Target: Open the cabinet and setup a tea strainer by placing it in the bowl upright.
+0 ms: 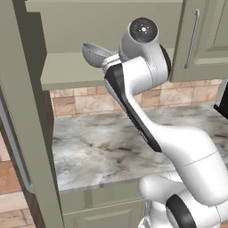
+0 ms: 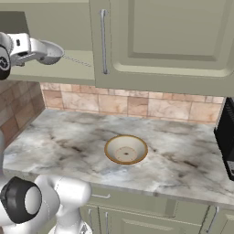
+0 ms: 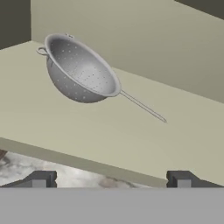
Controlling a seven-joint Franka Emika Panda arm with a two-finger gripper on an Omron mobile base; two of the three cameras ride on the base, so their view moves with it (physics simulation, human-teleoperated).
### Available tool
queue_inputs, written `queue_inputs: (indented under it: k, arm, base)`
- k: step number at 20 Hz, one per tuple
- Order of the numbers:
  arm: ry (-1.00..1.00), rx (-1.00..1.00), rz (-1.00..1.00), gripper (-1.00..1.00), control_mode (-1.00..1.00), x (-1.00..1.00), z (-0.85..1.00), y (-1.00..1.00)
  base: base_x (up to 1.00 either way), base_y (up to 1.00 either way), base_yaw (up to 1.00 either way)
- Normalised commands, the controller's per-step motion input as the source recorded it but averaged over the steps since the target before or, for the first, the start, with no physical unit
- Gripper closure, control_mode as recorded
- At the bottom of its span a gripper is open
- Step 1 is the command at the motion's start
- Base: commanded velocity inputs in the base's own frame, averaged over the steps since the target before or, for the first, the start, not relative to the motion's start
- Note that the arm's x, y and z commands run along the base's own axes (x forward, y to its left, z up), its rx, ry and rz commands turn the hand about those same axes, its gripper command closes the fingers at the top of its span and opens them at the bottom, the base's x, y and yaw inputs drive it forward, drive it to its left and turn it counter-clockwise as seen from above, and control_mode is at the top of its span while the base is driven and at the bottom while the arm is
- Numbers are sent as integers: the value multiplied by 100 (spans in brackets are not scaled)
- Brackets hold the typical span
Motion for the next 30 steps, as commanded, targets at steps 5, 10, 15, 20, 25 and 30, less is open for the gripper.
queue_inputs:
  k: [5,10,15,20,25,30]
  arm:
    - [0,-5,4,-100,-100,3,9,10]
    - [0,-11,7,-100,-100,9,18,14]
    - [0,-9,10,-100,-100,22,0,16]
    - [0,-9,5,-100,-100,28,0,21]
    - [0,-6,2,-100,-100,27,0,18]
    - [0,-4,0,-100,-100,32,0,15]
  base:
    - [0,0,0]
    - [0,0,0]
    - [0,0,0]
    - [0,0,0]
    - [0,0,0]
    - [0,0,0]
